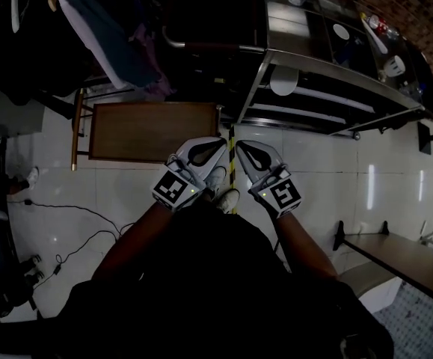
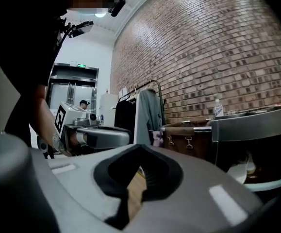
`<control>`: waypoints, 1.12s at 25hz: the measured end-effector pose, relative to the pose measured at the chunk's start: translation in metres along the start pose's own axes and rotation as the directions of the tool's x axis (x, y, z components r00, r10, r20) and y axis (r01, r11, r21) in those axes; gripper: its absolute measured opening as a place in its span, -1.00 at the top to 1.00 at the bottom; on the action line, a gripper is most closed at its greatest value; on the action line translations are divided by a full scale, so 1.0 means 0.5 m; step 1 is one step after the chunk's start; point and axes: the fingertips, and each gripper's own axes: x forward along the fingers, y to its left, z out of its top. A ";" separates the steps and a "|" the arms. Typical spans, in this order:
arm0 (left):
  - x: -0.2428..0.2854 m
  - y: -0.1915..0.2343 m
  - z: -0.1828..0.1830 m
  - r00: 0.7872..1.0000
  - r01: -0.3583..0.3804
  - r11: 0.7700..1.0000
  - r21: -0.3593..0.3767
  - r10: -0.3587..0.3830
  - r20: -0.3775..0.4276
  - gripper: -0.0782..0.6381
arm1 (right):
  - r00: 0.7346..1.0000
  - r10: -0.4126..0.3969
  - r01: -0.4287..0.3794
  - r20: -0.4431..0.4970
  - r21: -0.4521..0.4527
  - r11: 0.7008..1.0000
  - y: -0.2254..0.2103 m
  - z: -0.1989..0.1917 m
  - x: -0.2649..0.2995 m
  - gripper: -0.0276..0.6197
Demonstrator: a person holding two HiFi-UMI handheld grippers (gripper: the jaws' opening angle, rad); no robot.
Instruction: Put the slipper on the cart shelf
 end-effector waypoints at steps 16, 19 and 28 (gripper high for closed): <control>-0.297 0.172 -0.038 0.999 -0.035 0.999 -0.011 0.035 0.016 0.78 | 1.000 -0.002 0.002 -0.002 0.049 0.999 0.194 0.016 0.252 0.91; -0.360 0.219 -0.035 1.000 -0.013 0.999 -0.040 0.013 0.003 0.78 | 1.000 -0.021 0.021 0.000 0.045 0.999 0.234 0.019 0.319 0.91; -0.448 0.313 -0.045 1.000 0.009 0.997 -0.071 -0.008 0.009 0.78 | 0.999 -0.036 0.036 -0.012 0.024 0.999 0.312 0.017 0.423 0.91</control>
